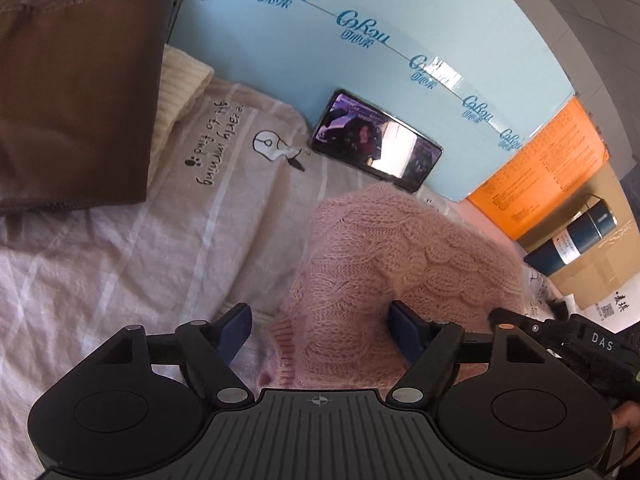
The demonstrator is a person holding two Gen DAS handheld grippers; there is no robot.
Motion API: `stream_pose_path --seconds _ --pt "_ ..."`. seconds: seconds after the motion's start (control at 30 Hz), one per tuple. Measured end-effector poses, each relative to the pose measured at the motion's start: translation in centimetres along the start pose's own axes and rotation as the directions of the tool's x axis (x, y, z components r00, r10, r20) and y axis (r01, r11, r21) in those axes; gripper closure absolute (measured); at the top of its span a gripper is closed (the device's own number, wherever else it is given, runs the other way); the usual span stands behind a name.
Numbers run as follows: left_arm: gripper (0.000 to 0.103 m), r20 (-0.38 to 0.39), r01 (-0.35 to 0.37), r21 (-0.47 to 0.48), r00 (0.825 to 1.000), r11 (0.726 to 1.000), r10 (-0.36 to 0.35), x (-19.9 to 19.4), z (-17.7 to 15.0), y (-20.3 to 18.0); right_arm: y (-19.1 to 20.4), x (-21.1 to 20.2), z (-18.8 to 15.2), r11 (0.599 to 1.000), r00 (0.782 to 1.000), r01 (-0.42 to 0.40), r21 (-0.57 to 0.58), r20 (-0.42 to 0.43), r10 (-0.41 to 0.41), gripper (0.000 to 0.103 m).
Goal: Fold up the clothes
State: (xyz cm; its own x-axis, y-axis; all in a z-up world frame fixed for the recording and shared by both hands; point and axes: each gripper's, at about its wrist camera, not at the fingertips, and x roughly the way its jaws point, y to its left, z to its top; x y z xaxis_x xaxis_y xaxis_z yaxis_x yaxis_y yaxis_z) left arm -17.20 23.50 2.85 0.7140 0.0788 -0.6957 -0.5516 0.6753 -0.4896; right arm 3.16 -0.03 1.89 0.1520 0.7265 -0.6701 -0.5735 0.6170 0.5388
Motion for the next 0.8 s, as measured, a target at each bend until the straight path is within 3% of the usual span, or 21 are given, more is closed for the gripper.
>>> stream_pose_path --seconds 0.17,0.27,0.33,0.37,0.47,0.53,0.67,0.8 --pt "0.014 -0.019 0.002 -0.057 1.0 0.998 -0.004 1.0 -0.7 0.3 -0.8 0.5 -0.6 0.993 0.996 -0.082 0.082 -0.036 0.085 0.02" --pt "0.015 -0.027 0.039 -0.066 0.999 0.997 -0.041 1.4 -0.7 -0.2 -1.0 1.3 -1.0 0.985 0.992 -0.106 0.134 -0.06 0.115 0.02" --pt "0.016 -0.039 0.057 -0.046 0.997 0.997 -0.059 1.8 -0.8 -1.0 -0.7 1.6 -1.3 0.982 0.99 -0.114 0.15 -0.065 0.125 0.028" --pt "0.024 -0.029 0.036 -0.013 0.999 0.999 -0.036 1.8 -1.0 -1.7 -0.6 1.7 -1.5 0.981 0.99 -0.117 0.154 -0.066 0.128 0.041" --pt "0.052 -0.015 0.048 0.05 0.999 0.998 -0.048 1.3 -1.1 -3.1 -0.2 1.2 -1.9 0.984 0.991 -0.115 0.133 -0.054 0.123 0.056" --pt "0.057 0.0 0.064 0.082 0.998 0.995 -0.065 0.7 -1.0 -4.0 -0.4 0.4 -2.0 0.979 0.989 -0.136 0.149 -0.036 0.143 0.06" --pt "0.058 0.012 0.13 0.14 0.991 0.982 -0.133 0.2 -0.7 -7.0 -1.2 -2.5 -1.9 0.97 0.986 -0.164 0.177 0.051 0.157 0.063" --pt "0.058 -0.017 0.235 0.26 0.971 0.937 -0.239 1.5 -0.6 -13.0 -3.7 -7.2 -1.7 0.959 0.974 -0.172 0.224 0.184 0.132 0.063"
